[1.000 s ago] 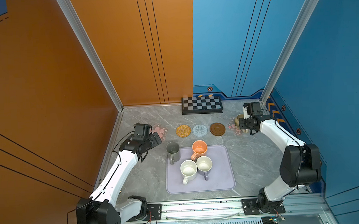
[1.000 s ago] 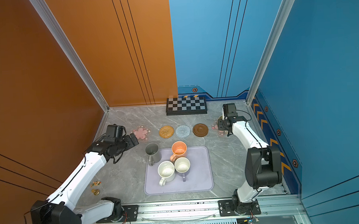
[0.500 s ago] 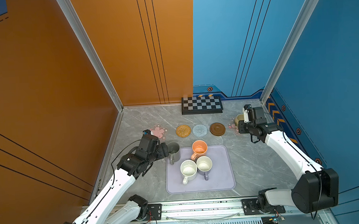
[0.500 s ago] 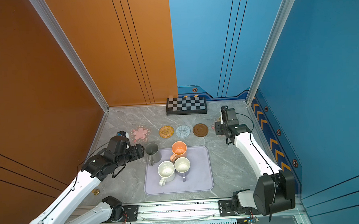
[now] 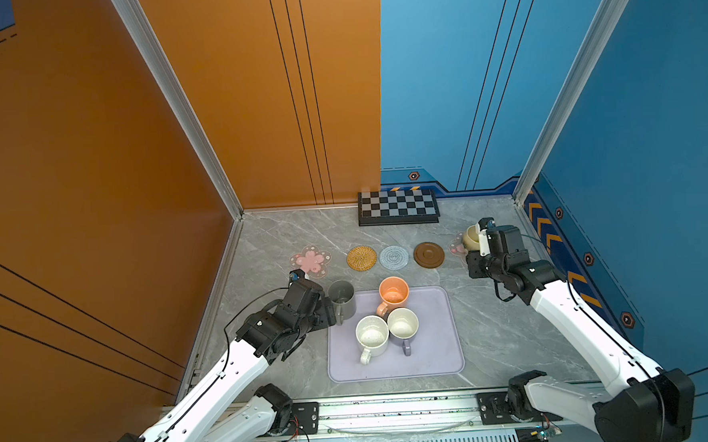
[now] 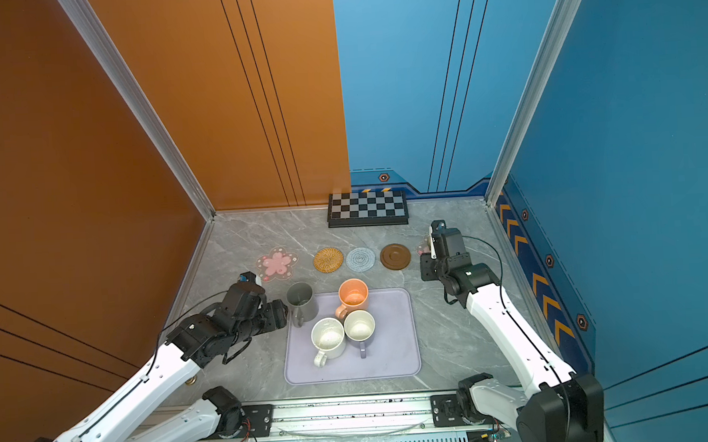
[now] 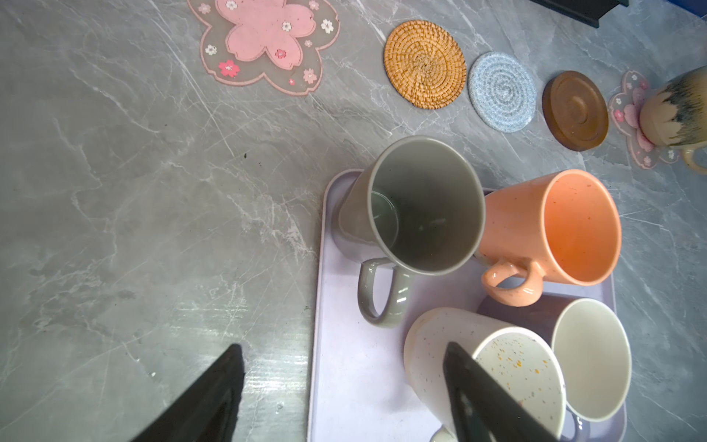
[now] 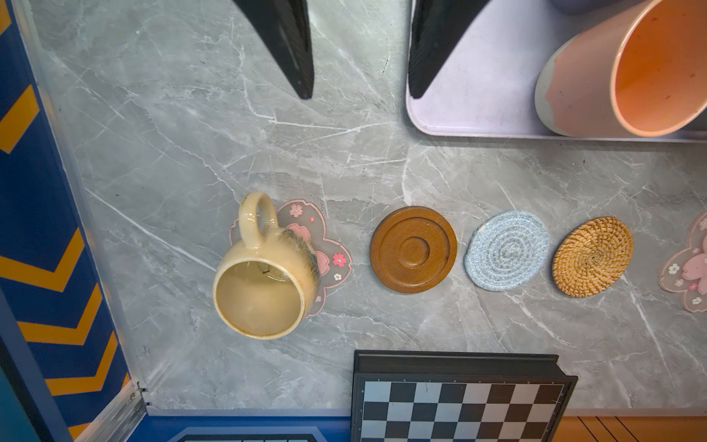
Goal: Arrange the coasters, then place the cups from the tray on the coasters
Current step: 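Release the yellow mug with the right gripper while the left gripper nears the speckled mug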
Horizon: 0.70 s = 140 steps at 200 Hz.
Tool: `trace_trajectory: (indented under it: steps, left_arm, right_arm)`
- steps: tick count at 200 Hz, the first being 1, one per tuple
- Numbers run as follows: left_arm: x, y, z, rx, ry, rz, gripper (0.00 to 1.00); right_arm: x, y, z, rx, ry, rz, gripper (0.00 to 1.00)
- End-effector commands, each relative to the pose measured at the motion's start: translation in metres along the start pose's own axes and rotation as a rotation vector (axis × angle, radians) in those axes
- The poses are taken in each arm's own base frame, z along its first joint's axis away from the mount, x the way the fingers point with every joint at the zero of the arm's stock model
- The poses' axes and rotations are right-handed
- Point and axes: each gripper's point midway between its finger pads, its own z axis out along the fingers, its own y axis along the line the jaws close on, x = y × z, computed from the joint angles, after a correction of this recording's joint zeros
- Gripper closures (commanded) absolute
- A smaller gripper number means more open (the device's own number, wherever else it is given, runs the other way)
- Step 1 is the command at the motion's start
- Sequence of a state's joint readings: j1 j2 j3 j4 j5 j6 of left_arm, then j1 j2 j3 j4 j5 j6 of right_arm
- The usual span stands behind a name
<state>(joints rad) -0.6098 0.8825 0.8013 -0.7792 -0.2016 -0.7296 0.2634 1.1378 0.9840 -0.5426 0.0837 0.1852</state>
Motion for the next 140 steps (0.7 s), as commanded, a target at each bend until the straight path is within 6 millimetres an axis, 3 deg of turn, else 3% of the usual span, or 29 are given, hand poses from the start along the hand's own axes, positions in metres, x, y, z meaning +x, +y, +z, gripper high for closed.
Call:
trace_trajectory:
  steps: [1, 64, 140]
  left_arm:
    - [0.022, 0.000, 0.000, 0.007, 0.064, 0.015, 0.20]
    - [0.058, -0.023, -0.017, 0.064, 0.101, 0.090, 0.19]
    - [0.112, -0.057, -0.019, 0.041, 0.168, 0.434, 0.21]
  right_arm:
    - [0.014, -0.002, -0.005, 0.018, 0.034, 0.023, 0.56]
    - [0.019, 0.001, -0.005, 0.016, 0.043, 0.044, 0.56]
    - [0.011, 0.010, -0.004, -0.001, 0.039, 0.051, 0.55]
